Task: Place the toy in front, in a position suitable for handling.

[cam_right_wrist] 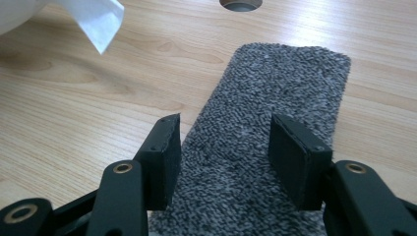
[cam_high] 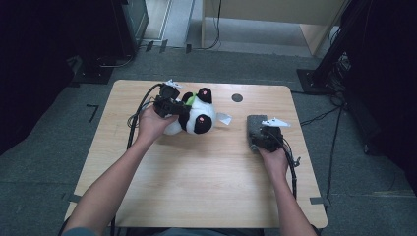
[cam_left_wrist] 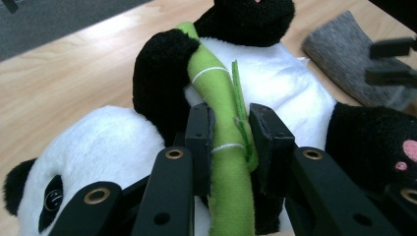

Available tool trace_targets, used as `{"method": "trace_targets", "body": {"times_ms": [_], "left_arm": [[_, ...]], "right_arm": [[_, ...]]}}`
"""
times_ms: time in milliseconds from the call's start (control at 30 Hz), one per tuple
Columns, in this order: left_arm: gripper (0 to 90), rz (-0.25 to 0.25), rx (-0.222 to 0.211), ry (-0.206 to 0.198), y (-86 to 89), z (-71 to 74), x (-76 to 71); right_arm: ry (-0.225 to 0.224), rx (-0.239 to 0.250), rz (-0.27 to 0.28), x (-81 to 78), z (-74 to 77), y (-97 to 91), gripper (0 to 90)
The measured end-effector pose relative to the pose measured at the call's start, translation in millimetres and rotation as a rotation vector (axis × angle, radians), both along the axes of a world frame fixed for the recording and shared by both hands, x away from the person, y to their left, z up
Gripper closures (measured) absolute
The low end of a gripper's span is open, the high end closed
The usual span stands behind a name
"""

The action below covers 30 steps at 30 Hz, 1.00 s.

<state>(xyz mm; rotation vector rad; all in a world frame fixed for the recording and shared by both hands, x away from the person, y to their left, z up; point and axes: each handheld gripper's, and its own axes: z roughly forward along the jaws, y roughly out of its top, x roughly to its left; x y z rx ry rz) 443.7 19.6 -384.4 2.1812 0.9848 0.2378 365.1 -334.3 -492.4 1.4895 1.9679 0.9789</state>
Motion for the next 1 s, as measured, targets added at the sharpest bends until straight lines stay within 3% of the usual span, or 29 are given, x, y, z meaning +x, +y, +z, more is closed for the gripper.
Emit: {"method": "trace_targets", "body": {"times_ms": [100, 167, 267, 433, 467, 567, 733, 1000], "left_arm": [[72.0, 0.002, -0.012, 0.013, -1.8, -3.7, -22.6], [71.9, 0.003, -0.017, 0.017, -1.3, -5.4, -28.3], [71.8, 0.016, -0.059, 0.027, -0.7, -12.4, -52.9], [71.8, 0.02, -0.076, 0.005, -4.9, -21.5, -76.3], [71.8, 0.007, -0.082, 0.039, -7.8, -26.1, -83.0], [71.8, -0.004, -0.083, 0.051, -11.3, -29.3, -89.5], [71.4, -0.022, -0.126, 0.062, -20.2, -33.7, -101.0], [69.8, -0.021, -0.169, 0.054, -30.2, -41.8, -112.4]], "right_arm": [[0.006, -0.001, -0.007, 0.5, 0.3, 3.3, 46.1], [0.006, -0.005, -0.008, 0.8, 0.5, 3.8, 46.1], [-0.002, -0.002, -0.025, 1.4, 0.6, 4.6, 43.5], [0.003, -0.019, -0.038, 3.7, -2.7, 7.3, 41.5], [0.007, -0.026, -0.041, 4.3, -3.7, 8.4, 41.2], [0.011, -0.036, -0.048, 5.7, -5.7, 9.9, 39.8], [0.021, -0.067, -0.067, 10.8, -13.9, 12.5, 37.4], [0.001, -0.184, -0.07, 12.6, -24.9, 16.7, 38.3]]}}
